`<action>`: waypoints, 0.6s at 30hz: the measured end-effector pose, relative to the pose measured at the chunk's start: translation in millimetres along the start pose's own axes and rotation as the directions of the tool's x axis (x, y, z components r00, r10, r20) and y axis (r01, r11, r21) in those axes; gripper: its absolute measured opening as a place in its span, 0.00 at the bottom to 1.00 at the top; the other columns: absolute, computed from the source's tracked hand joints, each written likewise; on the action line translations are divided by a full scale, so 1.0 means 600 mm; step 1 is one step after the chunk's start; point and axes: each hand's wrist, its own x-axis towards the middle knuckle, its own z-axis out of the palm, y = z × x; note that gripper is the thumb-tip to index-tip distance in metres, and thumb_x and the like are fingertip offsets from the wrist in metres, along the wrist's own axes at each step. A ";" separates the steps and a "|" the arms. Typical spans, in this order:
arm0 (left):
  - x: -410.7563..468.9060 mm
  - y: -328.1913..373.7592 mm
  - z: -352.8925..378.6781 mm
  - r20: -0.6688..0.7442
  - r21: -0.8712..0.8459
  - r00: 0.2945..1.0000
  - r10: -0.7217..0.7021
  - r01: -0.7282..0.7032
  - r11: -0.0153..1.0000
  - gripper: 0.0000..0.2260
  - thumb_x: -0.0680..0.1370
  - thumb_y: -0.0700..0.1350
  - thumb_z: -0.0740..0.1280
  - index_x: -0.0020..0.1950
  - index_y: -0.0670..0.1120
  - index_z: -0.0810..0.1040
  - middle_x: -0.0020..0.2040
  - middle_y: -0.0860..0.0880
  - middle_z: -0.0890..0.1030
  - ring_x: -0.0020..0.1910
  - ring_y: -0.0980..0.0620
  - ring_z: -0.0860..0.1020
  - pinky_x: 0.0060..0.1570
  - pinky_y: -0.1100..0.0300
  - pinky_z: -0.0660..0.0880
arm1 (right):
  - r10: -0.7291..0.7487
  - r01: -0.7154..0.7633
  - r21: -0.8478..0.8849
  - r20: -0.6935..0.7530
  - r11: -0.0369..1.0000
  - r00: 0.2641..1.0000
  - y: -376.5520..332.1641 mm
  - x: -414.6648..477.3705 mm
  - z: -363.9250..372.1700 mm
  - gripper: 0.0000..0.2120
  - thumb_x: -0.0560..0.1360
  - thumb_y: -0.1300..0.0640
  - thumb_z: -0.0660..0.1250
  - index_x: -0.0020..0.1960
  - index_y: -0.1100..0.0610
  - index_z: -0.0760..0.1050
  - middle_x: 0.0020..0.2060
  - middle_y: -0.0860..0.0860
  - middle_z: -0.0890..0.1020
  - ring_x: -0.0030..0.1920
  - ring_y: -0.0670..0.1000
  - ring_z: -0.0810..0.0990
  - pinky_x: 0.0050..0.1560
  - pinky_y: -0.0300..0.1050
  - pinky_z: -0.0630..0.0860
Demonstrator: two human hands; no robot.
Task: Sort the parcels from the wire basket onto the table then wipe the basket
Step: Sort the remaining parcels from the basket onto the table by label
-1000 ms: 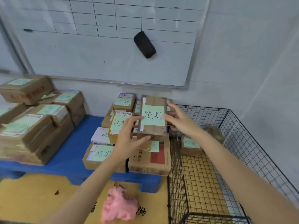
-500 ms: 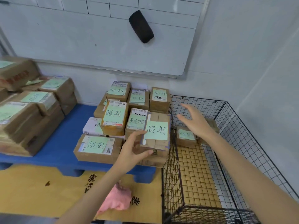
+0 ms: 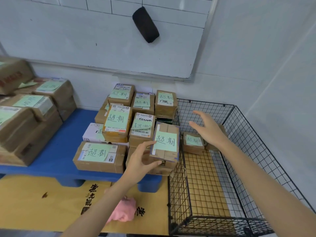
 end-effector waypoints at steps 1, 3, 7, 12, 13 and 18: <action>0.001 -0.003 0.003 -0.001 0.005 1.000 -0.006 0.006 1.000 0.30 0.71 0.52 0.76 0.70 0.60 0.69 0.65 0.59 0.75 0.66 0.57 0.73 0.66 0.50 0.72 | 0.001 -0.001 -0.007 -0.002 1.000 1.000 -0.001 0.000 -0.001 0.27 0.81 0.47 0.63 0.77 0.51 0.61 0.76 0.50 0.65 0.76 0.50 0.61 0.73 0.52 0.59; 0.003 -0.009 0.012 -0.008 0.020 1.000 -0.029 0.029 0.999 0.30 0.70 0.53 0.76 0.69 0.64 0.68 0.65 0.58 0.74 0.65 0.57 0.74 0.65 0.51 0.74 | 0.003 -0.003 -0.016 0.000 1.000 1.000 0.000 0.000 -0.001 0.27 0.81 0.47 0.63 0.77 0.51 0.60 0.76 0.50 0.65 0.76 0.50 0.61 0.73 0.52 0.59; 0.004 -0.016 0.031 -0.030 0.111 0.998 -0.062 0.065 0.992 0.29 0.72 0.48 0.76 0.68 0.62 0.67 0.64 0.56 0.71 0.62 0.58 0.72 0.58 0.69 0.70 | 0.002 -0.001 -0.020 0.003 1.000 1.000 0.002 0.001 0.002 0.27 0.81 0.47 0.62 0.77 0.51 0.60 0.76 0.50 0.65 0.76 0.50 0.61 0.73 0.52 0.59; 0.007 -0.032 0.037 -0.095 0.348 0.995 -0.003 0.036 0.937 0.27 0.71 0.53 0.76 0.67 0.57 0.69 0.63 0.57 0.68 0.59 0.58 0.70 0.50 0.63 0.75 | 0.011 -0.011 -0.029 -0.001 1.000 1.000 0.008 -0.002 0.007 0.27 0.81 0.47 0.63 0.77 0.52 0.61 0.76 0.50 0.65 0.76 0.50 0.61 0.73 0.51 0.59; 0.008 -0.034 0.034 -0.099 0.425 0.994 0.054 -0.007 0.905 0.27 0.70 0.54 0.76 0.66 0.56 0.70 0.63 0.56 0.69 0.59 0.56 0.70 0.50 0.61 0.75 | 0.017 -0.017 -0.035 -0.001 0.999 1.000 0.010 -0.002 0.008 0.27 0.81 0.46 0.63 0.77 0.52 0.62 0.75 0.50 0.65 0.76 0.50 0.62 0.73 0.52 0.59; 0.026 -0.034 0.019 -0.045 0.726 0.944 0.328 -0.194 0.660 0.27 0.66 0.57 0.76 0.62 0.52 0.76 0.60 0.52 0.75 0.60 0.49 0.70 0.56 0.54 0.69 | 0.028 -0.029 -0.051 -0.011 0.998 1.000 0.013 -0.003 0.017 0.27 0.80 0.47 0.63 0.77 0.53 0.62 0.75 0.51 0.67 0.75 0.50 0.63 0.73 0.54 0.60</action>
